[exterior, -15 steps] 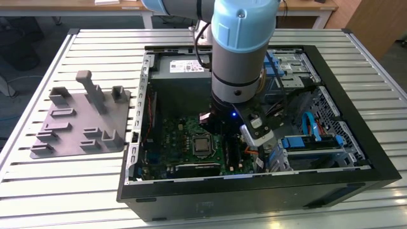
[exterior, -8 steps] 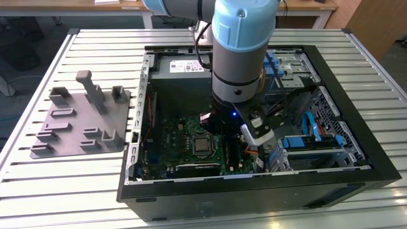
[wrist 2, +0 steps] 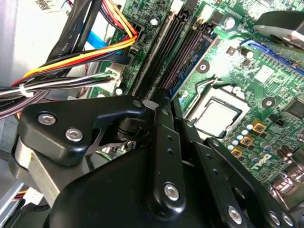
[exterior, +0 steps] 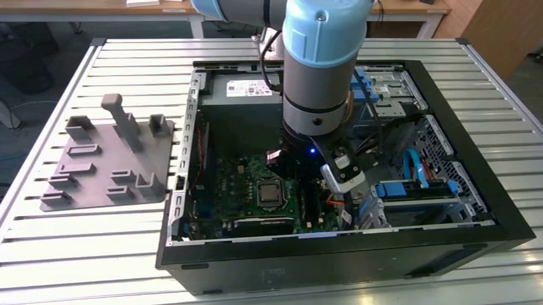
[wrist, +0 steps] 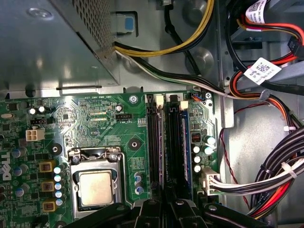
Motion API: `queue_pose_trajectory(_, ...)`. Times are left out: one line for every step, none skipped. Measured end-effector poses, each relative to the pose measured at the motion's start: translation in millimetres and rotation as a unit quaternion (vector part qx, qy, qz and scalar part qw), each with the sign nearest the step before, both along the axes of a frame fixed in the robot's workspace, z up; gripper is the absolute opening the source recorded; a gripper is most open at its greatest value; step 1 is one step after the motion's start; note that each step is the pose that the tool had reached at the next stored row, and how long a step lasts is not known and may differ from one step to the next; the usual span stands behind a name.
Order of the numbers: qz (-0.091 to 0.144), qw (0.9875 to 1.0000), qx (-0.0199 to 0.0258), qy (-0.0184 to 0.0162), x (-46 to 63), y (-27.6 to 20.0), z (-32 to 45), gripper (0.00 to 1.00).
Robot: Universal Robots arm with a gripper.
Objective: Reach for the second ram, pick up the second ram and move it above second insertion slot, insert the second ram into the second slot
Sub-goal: 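Insert the second ram into the second slot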
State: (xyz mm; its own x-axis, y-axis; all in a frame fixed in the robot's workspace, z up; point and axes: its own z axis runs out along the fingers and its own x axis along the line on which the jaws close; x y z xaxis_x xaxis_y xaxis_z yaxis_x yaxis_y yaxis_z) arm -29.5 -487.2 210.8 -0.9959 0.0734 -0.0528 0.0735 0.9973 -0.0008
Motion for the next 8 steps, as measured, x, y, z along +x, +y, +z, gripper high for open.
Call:
queue_pose_trajectory(0.0,1.0,-0.0001,0.0,0.0,0.0,0.1,0.14)
queue_pose_trajectory(0.0,1.0,0.0,0.0,0.0,0.1,0.3,0.14)
queue_pose_trajectory(0.0,1.0,-0.0001,0.0,0.0,0.0,0.8,0.14)
queue_pose_trajectory(0.0,1.0,-0.0001,0.0,0.0,0.0,1.6,0.14)
queue_pose_trajectory(0.0,1.0,-0.0002,0.0,0.0,0.0,2.6,0.14)
queue_pose_trajectory(0.0,1.0,-0.0004,0.0,0.0,0.0,3.8,0.14)
queue_pose_trajectory(0.0,1.0,-0.0005,0.0,0.0,0.1,4.7,0.14)
queue_pose_trajectory(0.0,1.0,-0.0011,-0.0001,0.1,0.0,5.7,0.14)
